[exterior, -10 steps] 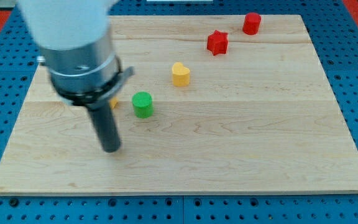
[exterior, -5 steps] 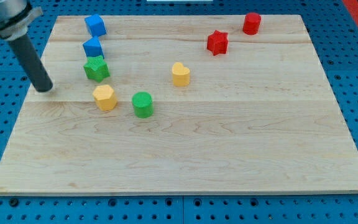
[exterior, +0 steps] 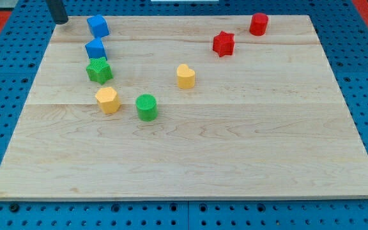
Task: Push the blue cube towards the top left corner
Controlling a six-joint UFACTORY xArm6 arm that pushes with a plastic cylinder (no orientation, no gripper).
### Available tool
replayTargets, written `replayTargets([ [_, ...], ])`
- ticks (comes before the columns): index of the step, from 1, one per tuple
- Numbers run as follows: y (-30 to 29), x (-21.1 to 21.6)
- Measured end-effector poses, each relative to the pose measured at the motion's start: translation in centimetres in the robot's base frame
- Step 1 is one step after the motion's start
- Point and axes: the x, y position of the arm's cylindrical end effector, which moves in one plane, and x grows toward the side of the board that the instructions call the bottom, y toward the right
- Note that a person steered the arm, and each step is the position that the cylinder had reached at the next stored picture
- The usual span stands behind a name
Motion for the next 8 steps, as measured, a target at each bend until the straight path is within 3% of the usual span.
replayTargets([
  [4, 1.4, -0.7],
  [8, 11.5, -0.7],
])
